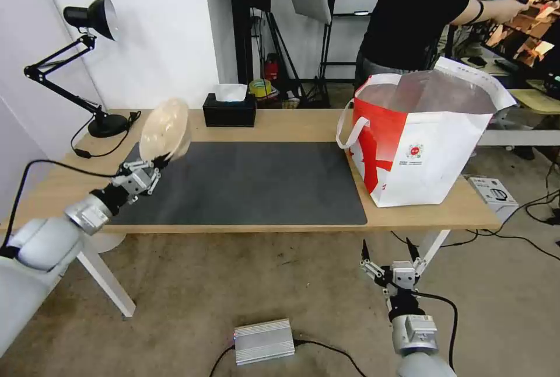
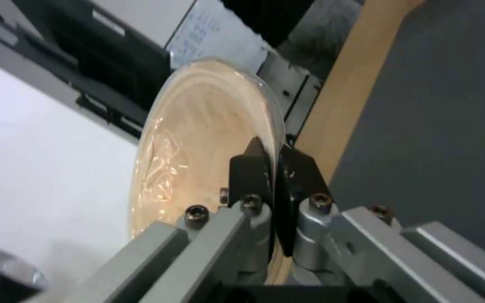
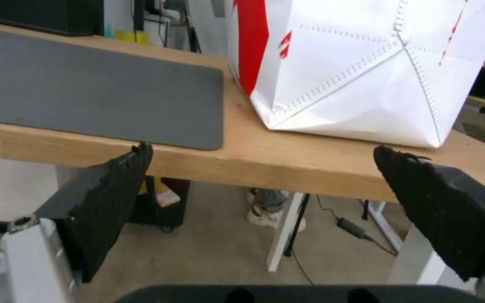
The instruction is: Pick up the trash from the table and place it into the takeout bag.
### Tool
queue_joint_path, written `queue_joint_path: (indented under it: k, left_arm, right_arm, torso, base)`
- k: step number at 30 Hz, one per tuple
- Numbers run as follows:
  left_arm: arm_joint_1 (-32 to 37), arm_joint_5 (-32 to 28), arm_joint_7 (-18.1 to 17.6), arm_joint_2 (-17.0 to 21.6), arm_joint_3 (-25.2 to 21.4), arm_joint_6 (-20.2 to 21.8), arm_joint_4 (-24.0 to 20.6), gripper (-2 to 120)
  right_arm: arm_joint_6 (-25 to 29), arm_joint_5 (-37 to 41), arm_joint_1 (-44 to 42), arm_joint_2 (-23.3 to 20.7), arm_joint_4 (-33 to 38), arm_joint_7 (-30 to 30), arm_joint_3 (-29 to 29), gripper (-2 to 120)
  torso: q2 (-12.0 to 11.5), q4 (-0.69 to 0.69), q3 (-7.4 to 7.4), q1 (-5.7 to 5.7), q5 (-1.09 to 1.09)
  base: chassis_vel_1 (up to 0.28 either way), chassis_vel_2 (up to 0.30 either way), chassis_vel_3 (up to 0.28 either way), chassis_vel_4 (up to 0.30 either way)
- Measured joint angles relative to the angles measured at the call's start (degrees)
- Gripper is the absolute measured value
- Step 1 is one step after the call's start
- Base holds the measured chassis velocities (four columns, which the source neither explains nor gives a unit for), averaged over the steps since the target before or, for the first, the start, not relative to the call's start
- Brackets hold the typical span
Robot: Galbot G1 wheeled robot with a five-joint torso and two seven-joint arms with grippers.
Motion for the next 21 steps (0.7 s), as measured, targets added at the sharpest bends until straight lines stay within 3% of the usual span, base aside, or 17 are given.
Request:
queue_joint_path:
  k: [8, 18, 21]
  left_arm:
    - [-11.4, -3.2, 0.0, 1.1, 10.8, 1.2, 0.3, 0]
    - [-33.0, -3.6, 1.0, -4.9, 31.3, 1.6, 8.0, 0]
    - [-36.7, -3.5, 1.2, -6.7, 34.7, 1.4, 9.9, 0]
  right_arm:
    - [-0.1, 0.0, 0.2, 0.3, 0.1, 0.0, -0.1, 100]
    - [-0.2, -0.5, 0.1, 0.7, 0.0, 0.0, 0.1, 100]
    - [-0.3, -0.6, 0.2, 0.7, -0.2, 0.0, 0.2, 100]
  torso:
    - [0.0, 0.0, 0.0, 0.0, 0.0]
    - [0.0, 0.0, 0.0, 0.0, 0.01]
    - [0.0, 0.0, 0.01, 0.0, 0.01]
  base:
    - [0.0, 0.0, 0.0, 0.0]
    - [0.0, 0.0, 0.0, 0.0]
    - [0.0, 0.0, 0.0, 0.0]
